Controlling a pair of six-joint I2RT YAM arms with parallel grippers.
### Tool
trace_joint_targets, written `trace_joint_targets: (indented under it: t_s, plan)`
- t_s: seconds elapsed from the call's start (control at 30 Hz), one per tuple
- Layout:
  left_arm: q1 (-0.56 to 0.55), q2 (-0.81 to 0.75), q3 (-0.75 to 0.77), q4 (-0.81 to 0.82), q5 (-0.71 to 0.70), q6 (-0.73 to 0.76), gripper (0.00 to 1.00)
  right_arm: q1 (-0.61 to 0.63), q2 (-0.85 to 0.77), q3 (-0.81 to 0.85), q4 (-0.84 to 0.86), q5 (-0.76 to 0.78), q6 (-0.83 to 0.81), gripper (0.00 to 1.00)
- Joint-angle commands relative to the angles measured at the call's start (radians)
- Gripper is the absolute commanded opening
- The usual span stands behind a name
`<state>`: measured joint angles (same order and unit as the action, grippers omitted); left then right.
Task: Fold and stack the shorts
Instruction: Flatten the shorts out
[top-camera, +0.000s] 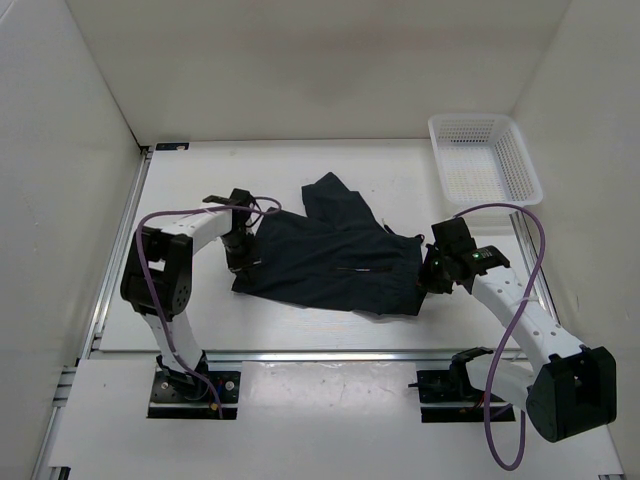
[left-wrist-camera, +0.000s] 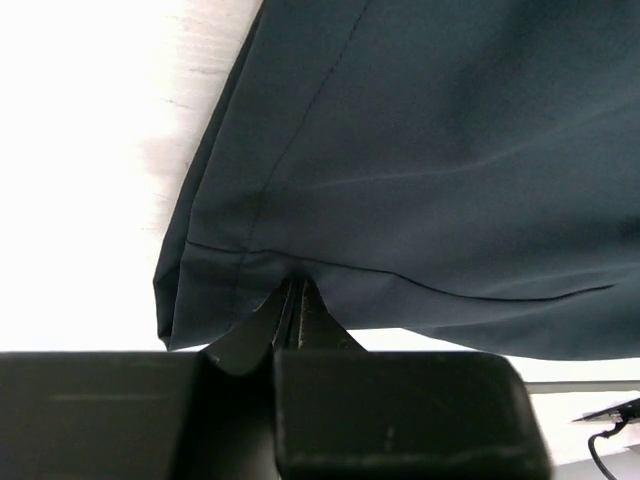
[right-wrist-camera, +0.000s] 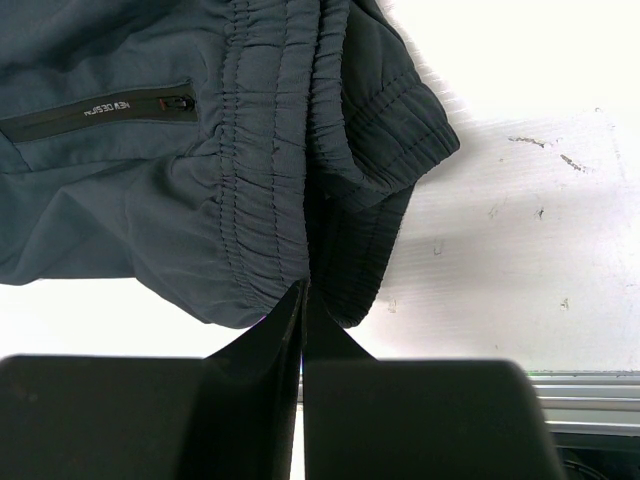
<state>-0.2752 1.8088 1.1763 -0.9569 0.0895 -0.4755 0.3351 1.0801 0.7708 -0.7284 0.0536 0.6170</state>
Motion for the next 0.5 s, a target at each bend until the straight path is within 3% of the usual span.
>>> trace_joint_targets:
  t_s: [0.0, 0.03, 0.13, 0.3, 0.4, 0.47]
  plan:
    - [0.031, -0.086, 0.014, 0.009, -0.048, -0.002, 0.10, 0.004, 0.000, 0.039, 0.003, 0.015, -0.016, 0.00]
    - [0.040, -0.097, 0.014, 0.009, -0.069, -0.017, 0.36, 0.004, 0.000, 0.039, 0.003, 0.015, -0.016, 0.00]
    - [0.085, -0.092, 0.014, 0.000, -0.080, -0.008, 0.68, 0.004, 0.000, 0.039, 0.003, 0.015, -0.016, 0.00]
    - [0.097, -0.037, -0.023, 0.020, -0.004, 0.014, 0.71, 0.004, 0.000, 0.039, 0.003, 0.015, -0.016, 0.00]
    - [0.088, -0.049, -0.050, 0.050, 0.062, 0.023, 0.64, 0.004, 0.000, 0.039, 0.003, 0.015, -0.016, 0.00]
    - [0.079, -0.061, -0.050, 0.050, 0.072, 0.023, 0.52, 0.004, 0.000, 0.039, 0.003, 0.015, -0.016, 0.00]
